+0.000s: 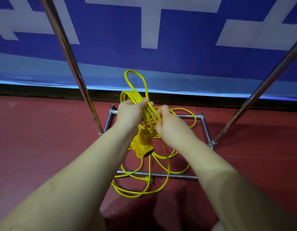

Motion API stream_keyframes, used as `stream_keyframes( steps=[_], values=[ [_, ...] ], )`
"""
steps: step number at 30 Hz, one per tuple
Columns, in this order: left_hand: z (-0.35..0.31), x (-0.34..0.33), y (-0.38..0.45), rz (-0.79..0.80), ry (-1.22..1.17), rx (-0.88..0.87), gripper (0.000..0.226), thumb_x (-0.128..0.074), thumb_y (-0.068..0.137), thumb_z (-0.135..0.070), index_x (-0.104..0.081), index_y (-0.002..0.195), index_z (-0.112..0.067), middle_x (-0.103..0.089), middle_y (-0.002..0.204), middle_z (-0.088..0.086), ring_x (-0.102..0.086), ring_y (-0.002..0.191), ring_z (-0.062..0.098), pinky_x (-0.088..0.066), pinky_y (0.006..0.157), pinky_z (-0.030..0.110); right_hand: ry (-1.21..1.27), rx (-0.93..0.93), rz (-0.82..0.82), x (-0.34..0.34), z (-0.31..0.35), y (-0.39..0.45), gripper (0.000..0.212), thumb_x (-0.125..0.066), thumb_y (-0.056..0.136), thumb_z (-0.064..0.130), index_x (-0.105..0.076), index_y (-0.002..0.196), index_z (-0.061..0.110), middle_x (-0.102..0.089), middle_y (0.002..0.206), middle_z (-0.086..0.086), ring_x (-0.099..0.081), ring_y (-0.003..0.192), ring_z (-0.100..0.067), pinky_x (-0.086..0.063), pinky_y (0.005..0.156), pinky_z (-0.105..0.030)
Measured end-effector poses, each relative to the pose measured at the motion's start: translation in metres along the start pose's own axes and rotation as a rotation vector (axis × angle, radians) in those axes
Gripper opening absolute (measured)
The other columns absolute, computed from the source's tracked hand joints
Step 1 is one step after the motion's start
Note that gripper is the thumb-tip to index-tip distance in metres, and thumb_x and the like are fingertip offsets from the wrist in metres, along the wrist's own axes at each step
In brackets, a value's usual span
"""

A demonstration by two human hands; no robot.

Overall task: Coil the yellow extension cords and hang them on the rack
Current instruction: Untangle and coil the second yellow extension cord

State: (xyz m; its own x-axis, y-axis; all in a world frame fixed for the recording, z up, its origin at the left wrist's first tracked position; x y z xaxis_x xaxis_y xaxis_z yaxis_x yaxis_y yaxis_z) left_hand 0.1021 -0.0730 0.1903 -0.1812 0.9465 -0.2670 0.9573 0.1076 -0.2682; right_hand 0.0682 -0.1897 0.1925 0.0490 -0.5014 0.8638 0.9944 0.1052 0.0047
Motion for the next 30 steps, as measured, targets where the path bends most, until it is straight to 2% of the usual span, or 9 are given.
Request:
stream_keyframes(
  steps=[5,7,10,13,16,20,24,27,30],
  values=[
    [-0.006,0.005,0.004,-0.014,-0.037,-0.025,0.012,-0.055,0.093,-0.006,-0.058,0.082,-0.006,-0.069,0.059,-0.002,-0.068,0.057,0.012,-0.058,0.059,0.029,0.143,-0.036,0.088,-0.003,-0.016,0.000,0.018,-0.054,0.090,0.014,-0.039,0.097,0.022,-0.052,0.080,0.003,-0.053,0.074,-0.020,-0.042,0.067,-0.031],
    [-0.009,0.011,0.008,-0.019,-0.035,-0.027,0.013,-0.054,0.094,-0.007,-0.059,0.082,-0.005,-0.069,0.061,-0.001,-0.067,0.056,0.011,-0.058,0.057,0.028,0.303,-0.018,-0.044,0.007,-0.016,-0.002,0.021,-0.061,0.088,0.015,-0.044,0.096,0.023,-0.051,0.075,0.010,-0.052,0.066,-0.011,-0.042,0.063,-0.026],
    [-0.010,0.020,0.015,-0.037,-0.002,0.018,0.005,-0.054,0.094,-0.006,-0.056,0.091,-0.004,-0.069,0.067,0.004,-0.068,0.055,0.009,-0.056,0.052,0.024,0.542,-0.025,-0.389,0.032,-0.020,-0.006,0.018,-0.068,0.083,0.015,-0.056,0.087,0.027,-0.057,0.071,0.010,-0.055,0.060,-0.008,-0.046,0.061,-0.027],
    [-0.006,0.026,0.018,0.020,0.254,0.036,0.005,-0.054,0.095,-0.010,-0.056,0.092,-0.006,-0.067,0.070,0.003,-0.066,0.053,0.007,-0.055,0.051,0.022,0.497,-0.053,-0.554,0.049,-0.031,-0.009,0.010,-0.069,0.082,0.017,-0.063,0.080,0.025,-0.054,0.061,0.013,-0.048,0.055,-0.003,-0.040,0.057,-0.023],
    [-0.003,0.030,0.020,0.079,0.443,0.036,0.010,-0.052,0.097,-0.014,-0.058,0.090,-0.010,-0.065,0.065,-0.001,-0.063,0.051,0.006,-0.049,0.047,0.020,0.303,-0.035,-0.503,0.053,-0.032,-0.008,0.001,-0.068,0.082,0.019,-0.066,0.081,0.018,-0.057,0.070,0.008,-0.050,0.064,-0.008,-0.039,0.063,-0.026],
    [-0.007,0.037,0.021,0.109,0.576,0.002,0.016,-0.050,0.098,-0.017,-0.062,0.089,-0.013,-0.063,0.055,-0.007,-0.058,0.054,0.009,-0.048,0.053,0.023,0.089,-0.014,-0.438,0.059,-0.028,-0.007,0.006,-0.063,0.085,0.019,-0.067,0.090,0.017,-0.061,0.090,0.000,-0.056,0.089,-0.020,-0.044,0.080,-0.033],
    [-0.009,0.039,0.020,0.110,0.591,-0.040,0.018,-0.051,0.097,-0.017,-0.064,0.085,-0.015,-0.062,0.058,-0.006,-0.057,0.055,0.011,-0.050,0.064,0.027,-0.111,0.010,-0.204,0.057,-0.026,-0.003,0.011,-0.058,0.090,0.028,-0.066,0.095,0.024,-0.052,0.087,0.005,-0.054,0.095,-0.019,-0.036,0.092,-0.035],
    [-0.009,0.037,0.020,0.129,0.616,-0.059,0.019,-0.051,0.097,-0.019,-0.064,0.083,-0.017,-0.064,0.056,-0.007,-0.057,0.056,0.010,-0.050,0.065,0.029,-0.189,0.050,0.024,0.047,-0.022,-0.004,0.011,-0.057,0.090,0.036,-0.065,0.092,0.029,-0.055,0.085,0.008,-0.054,0.093,-0.016,-0.032,0.092,-0.031],
    [-0.006,0.030,0.015,0.213,0.620,-0.046,0.019,-0.051,0.098,-0.019,-0.064,0.084,-0.016,-0.068,0.063,-0.005,-0.062,0.061,0.011,-0.053,0.069,0.031,-0.017,0.095,0.213,0.036,-0.019,-0.004,0.008,-0.062,0.087,0.037,-0.063,0.083,0.031,-0.065,0.082,0.006,-0.058,0.083,-0.015,-0.044,0.079,-0.029]
  ],
)
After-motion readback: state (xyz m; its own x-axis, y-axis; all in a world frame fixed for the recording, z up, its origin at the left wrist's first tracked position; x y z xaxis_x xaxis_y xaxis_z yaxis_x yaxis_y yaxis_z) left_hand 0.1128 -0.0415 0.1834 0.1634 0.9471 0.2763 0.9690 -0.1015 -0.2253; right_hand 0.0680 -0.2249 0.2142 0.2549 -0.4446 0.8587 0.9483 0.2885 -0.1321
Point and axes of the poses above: each hand's wrist, its own y-axis towards the middle knuckle, its own x-axis out of the back of the hand, z = x × y, the point moved 4 cm from there along y, towards the middle knuckle
